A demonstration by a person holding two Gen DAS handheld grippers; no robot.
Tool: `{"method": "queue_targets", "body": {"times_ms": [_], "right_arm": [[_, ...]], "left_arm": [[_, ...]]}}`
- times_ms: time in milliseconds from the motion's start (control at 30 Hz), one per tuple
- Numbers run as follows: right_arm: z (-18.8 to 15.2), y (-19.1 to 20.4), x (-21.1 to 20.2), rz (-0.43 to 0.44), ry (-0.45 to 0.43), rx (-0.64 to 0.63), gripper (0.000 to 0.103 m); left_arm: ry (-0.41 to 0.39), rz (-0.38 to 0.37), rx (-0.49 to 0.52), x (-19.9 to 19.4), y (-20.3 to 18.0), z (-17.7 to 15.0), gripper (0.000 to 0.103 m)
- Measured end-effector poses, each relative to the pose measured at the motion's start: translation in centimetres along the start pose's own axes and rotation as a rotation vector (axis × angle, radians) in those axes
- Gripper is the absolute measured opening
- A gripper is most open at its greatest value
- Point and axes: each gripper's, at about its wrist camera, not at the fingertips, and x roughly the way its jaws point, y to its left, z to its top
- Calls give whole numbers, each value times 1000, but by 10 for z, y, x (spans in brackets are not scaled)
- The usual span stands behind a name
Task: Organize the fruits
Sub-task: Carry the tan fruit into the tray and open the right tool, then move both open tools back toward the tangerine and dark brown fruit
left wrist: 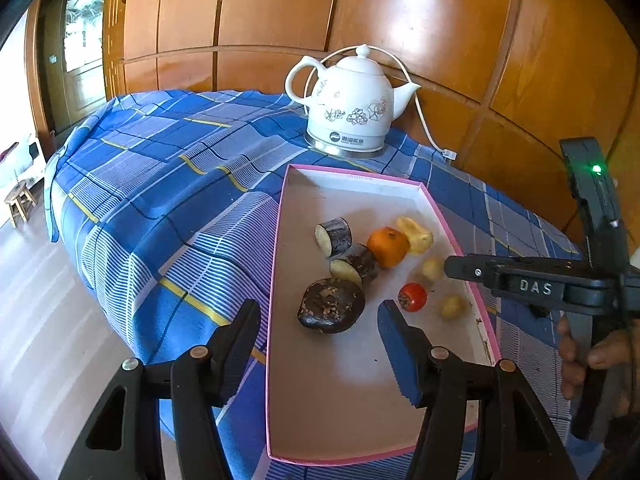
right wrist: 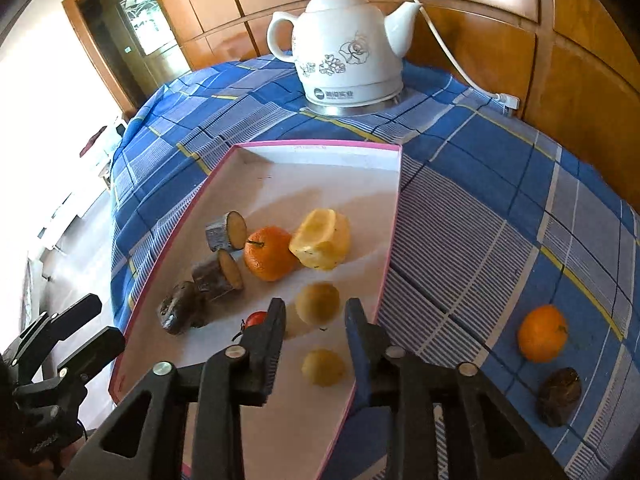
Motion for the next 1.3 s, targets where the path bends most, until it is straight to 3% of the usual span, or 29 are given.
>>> {"method": "queue_targets", "body": {"times_ms": [300,667,1300], "right_arm": [[-25,-4,-27,-17,-26,-28,34],[-54,-27,-58,-101,-40,-53,35],[-74,-108,-115,-268,-81,-3,35]], "left_arm": [[-12,-3,33,-3,-9,1,62],[-22,-15,76,-10,-24,0,62],[2,-22,169,-10,-56,-8,62]]}}
